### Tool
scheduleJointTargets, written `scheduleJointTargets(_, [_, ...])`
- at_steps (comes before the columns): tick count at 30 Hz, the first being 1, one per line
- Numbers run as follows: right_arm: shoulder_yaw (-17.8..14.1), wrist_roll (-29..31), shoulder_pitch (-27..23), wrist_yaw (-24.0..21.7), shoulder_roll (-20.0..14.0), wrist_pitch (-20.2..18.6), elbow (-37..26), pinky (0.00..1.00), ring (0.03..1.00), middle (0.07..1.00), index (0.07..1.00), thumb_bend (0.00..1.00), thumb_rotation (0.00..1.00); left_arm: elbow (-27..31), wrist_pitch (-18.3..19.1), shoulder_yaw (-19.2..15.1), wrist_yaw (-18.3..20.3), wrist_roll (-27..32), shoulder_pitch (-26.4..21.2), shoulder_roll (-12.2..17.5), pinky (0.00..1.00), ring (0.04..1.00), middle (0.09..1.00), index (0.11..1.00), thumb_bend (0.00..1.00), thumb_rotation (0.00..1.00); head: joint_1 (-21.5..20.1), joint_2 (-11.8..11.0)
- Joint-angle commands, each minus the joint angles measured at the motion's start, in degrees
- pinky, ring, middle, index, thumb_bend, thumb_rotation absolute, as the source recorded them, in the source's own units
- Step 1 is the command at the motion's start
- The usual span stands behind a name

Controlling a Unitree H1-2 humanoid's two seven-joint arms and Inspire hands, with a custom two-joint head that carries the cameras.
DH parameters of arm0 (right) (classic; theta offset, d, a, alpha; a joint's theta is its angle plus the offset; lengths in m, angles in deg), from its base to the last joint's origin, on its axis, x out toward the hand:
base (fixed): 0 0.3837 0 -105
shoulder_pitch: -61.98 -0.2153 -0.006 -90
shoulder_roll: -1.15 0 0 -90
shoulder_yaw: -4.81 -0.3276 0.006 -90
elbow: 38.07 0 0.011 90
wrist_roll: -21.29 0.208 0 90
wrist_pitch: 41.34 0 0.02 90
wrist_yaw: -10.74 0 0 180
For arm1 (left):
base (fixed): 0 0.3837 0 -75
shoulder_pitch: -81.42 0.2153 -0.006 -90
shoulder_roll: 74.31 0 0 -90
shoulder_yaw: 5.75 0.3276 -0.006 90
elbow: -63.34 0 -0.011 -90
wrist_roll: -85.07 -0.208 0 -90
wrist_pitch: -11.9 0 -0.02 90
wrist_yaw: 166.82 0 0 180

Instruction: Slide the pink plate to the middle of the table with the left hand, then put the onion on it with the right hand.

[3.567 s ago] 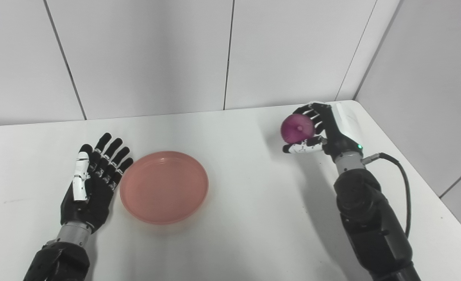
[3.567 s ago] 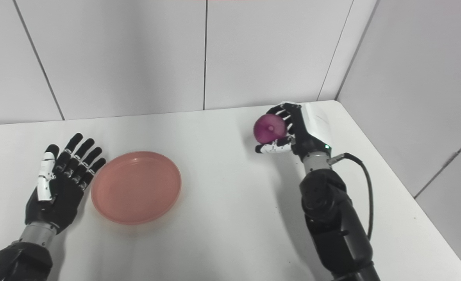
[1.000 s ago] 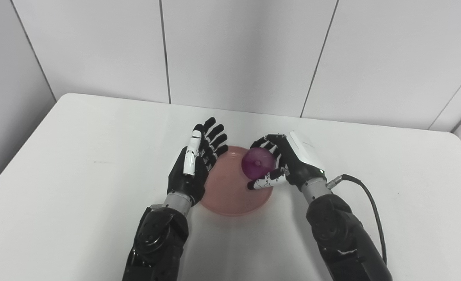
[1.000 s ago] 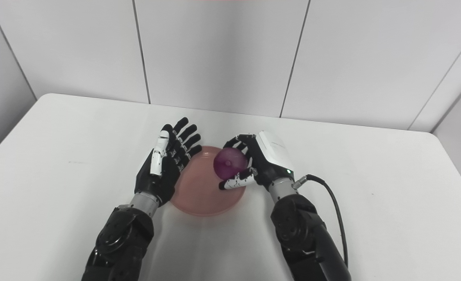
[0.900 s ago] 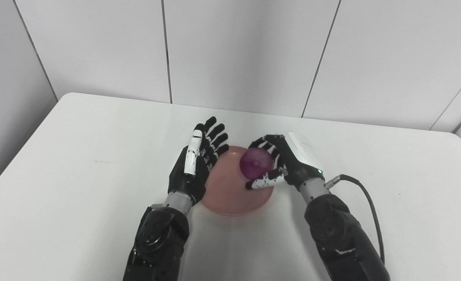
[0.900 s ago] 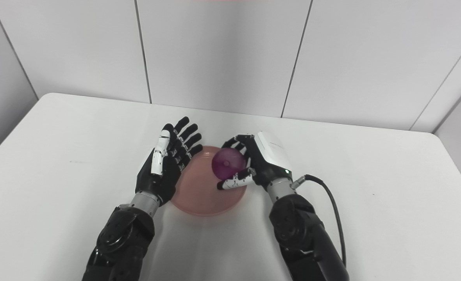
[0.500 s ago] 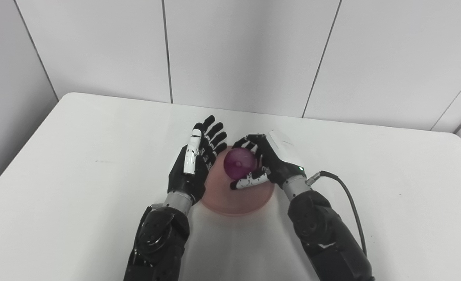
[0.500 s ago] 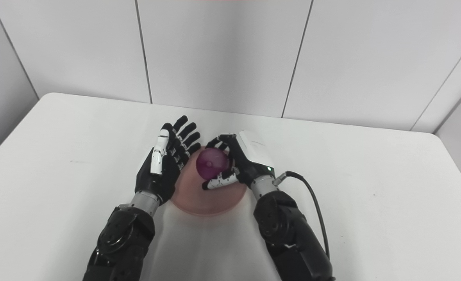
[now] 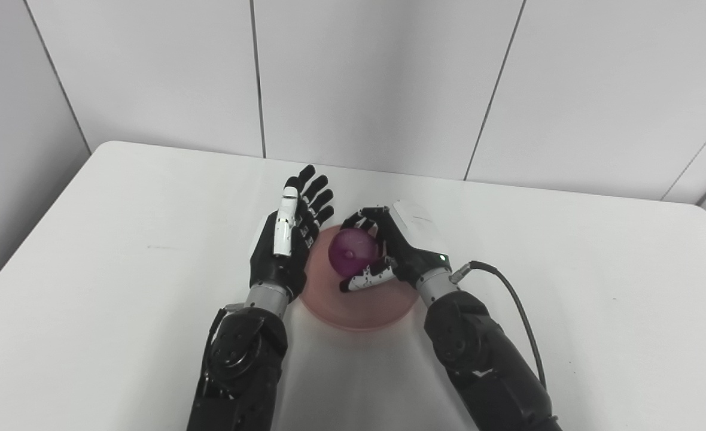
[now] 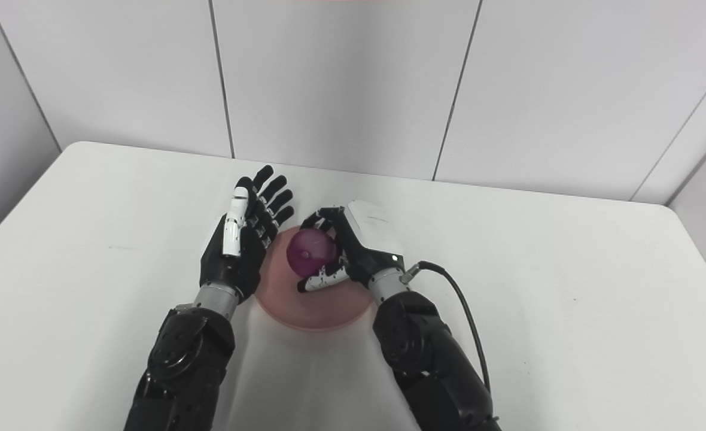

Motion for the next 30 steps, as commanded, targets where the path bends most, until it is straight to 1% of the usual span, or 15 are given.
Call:
scheduleJointTargets(1, [0.0,-0.6,-2.1,0.8,0.2,2.0,-0.9,0.19,0.272,0.376,0.488,0.52,0.13,1.3,-2.8,-0.2,-0.3,-0.2,-2.0,-0.7,0.93,0.921,0.925,0.916,0.44,1.0,0.0,-0.1])
scheduleJointTargets(6, [0.3,-0.9,-1.7,0.6,-0.2,1.8,-1.0,0.18,0.27,0.375,0.487,0.52,0.14,1.6,-2.9,-0.5,-0.2,-0.2,-2.0,-0.6,0.93,0.922,0.928,0.918,0.44,1.0,-0.3,0.0])
scheduleJointTargets(13, [0.0,-1.6,-1.2,1.1,-0.3,1.2,-1.7,0.21,0.311,0.434,0.49,0.52,0.14,1.8,-2.9,-0.8,-0.1,-0.4,-2.0,-0.5,0.92,0.916,0.922,0.912,0.44,1.0,-0.7,0.1])
scheduleJointTargets(15, [0.0,-1.8,-1.0,0.6,-0.4,0.7,-2.3,0.2,0.308,0.443,0.491,0.52,0.15,1.8,-3.0,-0.8,-0.1,-0.2,-2.0,-0.5,0.92,0.914,0.921,0.911,0.44,1.0,-0.7,0.1])
scheduleJointTargets(16, [-0.1,-1.9,-0.9,0.3,-0.5,0.6,-2.7,0.23,0.353,0.486,0.577,0.7,0.17,1.8,-3.1,-0.8,0.0,-0.2,-2.0,-0.4,0.92,0.915,0.922,0.911,0.44,1.0,-0.7,0.1])
scheduleJointTargets(17, [-0.1,-1.9,-0.9,0.1,-0.5,0.5,-2.9,0.23,0.354,0.48,0.615,0.78,0.19,1.7,-3.1,-0.8,0.0,-0.2,-2.0,-0.4,0.92,0.915,0.921,0.911,0.44,1.0,-0.7,0.1])
scheduleJointTargets(19, [0.1,-2.2,-0.8,-0.5,-0.9,0.6,-3.9,0.22,0.338,0.466,0.669,0.85,0.22,1.8,-3.1,-0.7,0.1,-0.3,-1.9,-0.3,0.92,0.916,0.922,0.912,0.44,1.0,-0.8,0.1])
scheduleJointTargets(20, [0.2,-2.2,-0.9,-1.0,-1.1,0.6,-4.4,0.32,0.459,0.583,0.7,0.89,0.24,1.8,-3.1,-0.7,0.2,-0.3,-1.9,-0.3,0.92,0.918,0.923,0.913,0.44,1.0,-0.8,0.1])
scheduleJointTargets(21, [0.2,-2.2,-0.9,-1.6,-1.4,0.7,-4.8,0.43,0.564,0.666,0.724,0.91,0.26,1.7,-3.2,-0.6,0.2,-0.2,-1.9,-0.2,0.92,0.92,0.926,0.914,0.43,1.0,-0.9,0.1])
scheduleJointTargets(22, [0.2,-2.2,-0.9,-2.2,-1.6,0.6,-5.2,0.58,0.69,0.749,0.764,0.93,0.29,1.7,-3.3,-0.7,0.3,-0.1,-1.9,-0.2,0.92,0.922,0.929,0.918,0.43,1.0,-0.9,0.1])
scheduleJointTargets(23, [0.2,-2.3,-1.0,-2.6,-1.8,0.6,-5.5,0.68,0.754,0.792,0.793,0.95,0.32,1.6,-3.4,-0.7,0.4,-0.1,-1.9,-0.2,0.93,0.923,0.929,0.919,0.43,1.0,-0.9,0.1])
scheduleJointTargets(24, [0.3,-2.4,-1.0,-3.0,-2.0,0.7,-5.8,0.7,0.765,0.8,0.8,0.95,0.32,1.6,-3.4,-0.6,0.4,-0.1,-1.9,-0.2,0.92,0.923,0.929,0.919,0.43,1.0,-0.9,0.1])
scheduleJointTargets(26, [0.5,-2.8,-1.1,-3.6,-2.4,1.0,-6.3,0.78,0.803,0.829,0.83,0.96,0.36,1.7,-3.4,-0.6,0.3,-0.3,-1.8,-0.2,0.92,0.921,0.927,0.916,0.43,1.0,-0.9,0.1])
scheduleJointTargets(28, [0.7,-3.2,-1.1,-4.2,-2.8,1.2,-7.2,0.82,0.83,0.857,0.864,0.98,0.4,1.7,-3.4,-0.5,0.2,-0.4,-1.8,-0.2,0.92,0.919,0.927,0.915,0.43,1.0,-0.9,0.1])
scheduleJointTargets(30, [0.8,-3.3,-1.0,-4.5,-3.2,1.5,-7.8,0.84,0.846,0.876,0.893,0.99,0.43,1.8,-3.2,-0.6,0.1,-0.4,-1.8,-0.2,0.91,0.917,0.925,0.913,0.43,1.0,-1.2,0.1])
